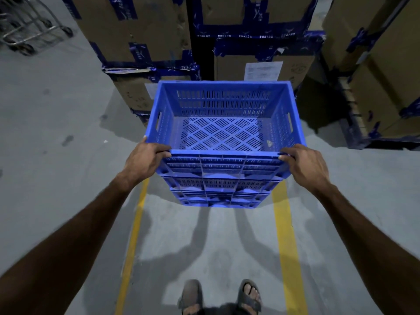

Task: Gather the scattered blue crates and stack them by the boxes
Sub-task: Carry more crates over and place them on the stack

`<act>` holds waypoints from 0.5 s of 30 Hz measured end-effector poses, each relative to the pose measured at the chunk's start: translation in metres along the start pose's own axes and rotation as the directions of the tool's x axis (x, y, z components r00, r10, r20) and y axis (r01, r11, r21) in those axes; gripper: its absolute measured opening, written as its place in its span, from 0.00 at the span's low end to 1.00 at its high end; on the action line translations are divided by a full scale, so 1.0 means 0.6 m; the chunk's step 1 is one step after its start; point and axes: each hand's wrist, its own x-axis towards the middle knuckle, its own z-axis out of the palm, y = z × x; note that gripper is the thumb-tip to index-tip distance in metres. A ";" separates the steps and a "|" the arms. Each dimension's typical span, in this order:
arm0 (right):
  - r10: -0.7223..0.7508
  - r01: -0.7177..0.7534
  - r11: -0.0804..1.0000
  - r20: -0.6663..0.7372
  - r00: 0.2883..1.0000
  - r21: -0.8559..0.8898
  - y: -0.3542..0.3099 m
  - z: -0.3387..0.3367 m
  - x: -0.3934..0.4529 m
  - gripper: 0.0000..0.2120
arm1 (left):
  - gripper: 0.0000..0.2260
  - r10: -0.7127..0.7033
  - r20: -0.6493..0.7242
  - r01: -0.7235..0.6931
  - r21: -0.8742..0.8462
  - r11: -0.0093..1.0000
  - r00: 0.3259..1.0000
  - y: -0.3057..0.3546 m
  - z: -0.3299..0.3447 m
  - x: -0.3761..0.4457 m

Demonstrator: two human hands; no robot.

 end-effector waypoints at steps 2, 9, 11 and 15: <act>0.013 -0.013 1.000 0.006 1.000 0.015 -0.001 -0.002 0.000 0.14 | 0.22 -0.010 0.011 0.010 -0.004 1.000 1.000 0.000 -0.002 0.002; 0.022 -0.021 0.999 -0.011 1.000 0.035 -0.003 -0.001 -0.004 0.14 | 0.21 -0.001 0.023 0.002 -0.015 1.000 1.000 -0.004 -0.006 0.005; 0.024 -0.024 0.999 -0.001 1.000 0.040 -0.002 -0.003 -0.003 0.14 | 0.20 -0.012 0.018 0.012 -0.029 1.000 1.000 -0.003 -0.003 0.004; 0.031 -0.031 0.999 0.000 1.000 0.044 -0.008 -0.006 -0.003 0.12 | 0.20 -0.021 0.025 0.021 -0.017 1.000 0.999 -0.006 -0.003 0.004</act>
